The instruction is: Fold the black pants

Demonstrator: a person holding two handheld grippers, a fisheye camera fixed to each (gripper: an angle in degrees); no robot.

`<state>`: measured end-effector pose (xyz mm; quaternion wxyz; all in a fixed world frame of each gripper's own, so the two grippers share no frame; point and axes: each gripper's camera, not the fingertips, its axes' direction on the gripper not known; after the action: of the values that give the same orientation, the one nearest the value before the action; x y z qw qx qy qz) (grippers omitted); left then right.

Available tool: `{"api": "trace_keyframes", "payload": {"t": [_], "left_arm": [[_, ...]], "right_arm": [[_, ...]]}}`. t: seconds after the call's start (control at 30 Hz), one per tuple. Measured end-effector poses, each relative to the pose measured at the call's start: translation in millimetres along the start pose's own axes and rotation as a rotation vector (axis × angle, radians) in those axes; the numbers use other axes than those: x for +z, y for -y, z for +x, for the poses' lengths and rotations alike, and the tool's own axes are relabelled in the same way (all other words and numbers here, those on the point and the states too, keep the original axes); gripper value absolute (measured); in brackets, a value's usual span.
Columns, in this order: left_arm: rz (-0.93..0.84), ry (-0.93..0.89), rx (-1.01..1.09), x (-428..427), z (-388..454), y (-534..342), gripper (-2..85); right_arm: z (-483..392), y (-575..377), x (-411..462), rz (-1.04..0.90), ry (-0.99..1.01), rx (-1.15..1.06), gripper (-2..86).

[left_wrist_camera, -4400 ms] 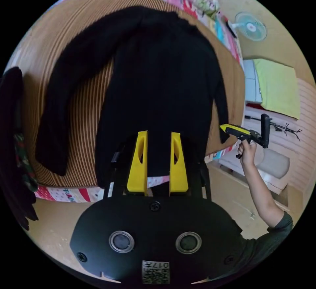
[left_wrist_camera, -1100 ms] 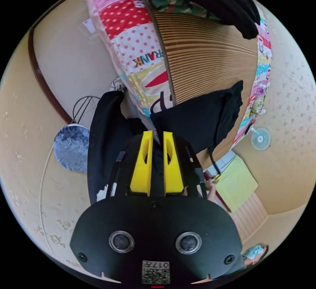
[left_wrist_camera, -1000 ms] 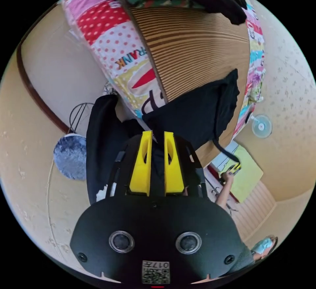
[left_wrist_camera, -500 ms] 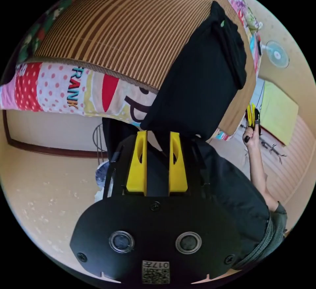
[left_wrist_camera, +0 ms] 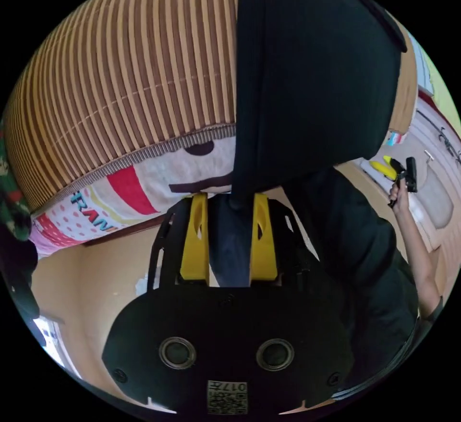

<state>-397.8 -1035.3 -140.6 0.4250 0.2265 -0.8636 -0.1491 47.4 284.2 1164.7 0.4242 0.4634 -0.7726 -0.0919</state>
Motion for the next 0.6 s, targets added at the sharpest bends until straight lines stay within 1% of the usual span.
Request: {"api": "trace_keyframes", "payload": {"t": [0.03, 0.07, 0.1, 0.17, 0.2, 0.23, 0.27, 0.3, 0.33, 0.37, 0.4, 0.43, 0.47, 0.53, 0.57, 0.6], "left_arm": [[-0.031, 0.026, 0.013, 4.3, -1.7, 2.5, 7.2], [-0.051, 0.024, 0.028, 7.0, -2.0, 3.4, 5.3], [-0.08, -0.021, 0.079, 11.8, -1.2, 3.9, 4.8], [-0.1, -0.013, 0.116, 14.7, -1.5, 0.1, 4.3], [-0.103, -0.027, 0.155, 14.2, -1.8, -5.1, 4.1], [-0.119, -0.076, 0.203, 14.1, -2.8, -11.0, 4.0], [-0.128, -0.113, 0.231, 13.7, -3.6, -14.7, 3.9], [-0.136, -0.197, 0.292, 10.4, -5.6, -23.9, 3.8], [-0.114, -0.24, 0.357, 1.5, -6.8, -36.9, 3.7], [-0.086, -0.228, 0.399, -5.4, -5.7, -45.6, 3.7], [-0.028, -0.194, 0.494, -20.1, -0.8, -65.5, 3.5], [0.008, -0.22, 0.561, -33.8, 0.8, -84.4, 3.5], [0.013, -0.269, 0.588, -40.0, 0.0, -92.5, 3.5], [0.035, -0.607, 0.721, -65.0, -6.8, -123.3, 3.6], [0.058, -0.694, 0.763, -71.9, -8.5, -131.9, 3.7], [0.125, -0.842, 0.835, -85.0, -12.4, -148.5, 3.8]], "right_arm": [[-2.1, 11.8, 2.9, -0.007, 0.016, -0.027, 17.3], [-3.6, 18.3, 5.2, -0.016, 0.021, -0.041, 17.1], [-6.4, 30.9, 10.4, -0.043, 0.027, -0.062, 15.8], [-10.2, 48.0, 17.7, -0.098, 0.026, -0.087, 12.1], [-12.3, 57.2, 22.1, -0.151, -0.012, -0.099, 9.1], [-16.4, 62.4, 23.9, -0.203, -0.041, -0.151, 6.0], [-19.2, 63.4, 22.4, -0.217, -0.025, -0.196, 5.5], [-21.4, 64.7, 16.4, -0.241, 0.023, -0.255, 4.5], [-21.3, 64.1, 5.3, -0.263, 0.127, -0.311, 3.8], [-21.6, 62.2, -2.8, -0.264, 0.211, -0.353, 3.4], [-20.9, 56.3, -22.6, -0.263, 0.409, -0.438, 2.9], [-17.7, 49.5, -42.8, -0.257, 0.574, -0.494, 2.4], [-16.1, 45.7, -52.9, -0.25, 0.64, -0.519, 2.1], [-11.8, 32.8, -91.5, -0.206, 0.878, -0.625, 1.5], [-11.5, 31.0, -100.5, -0.195, 0.938, -0.651, 1.4], [-12.7, 30.2, -115.7, -0.173, 1.034, -0.698, 1.2]]}}
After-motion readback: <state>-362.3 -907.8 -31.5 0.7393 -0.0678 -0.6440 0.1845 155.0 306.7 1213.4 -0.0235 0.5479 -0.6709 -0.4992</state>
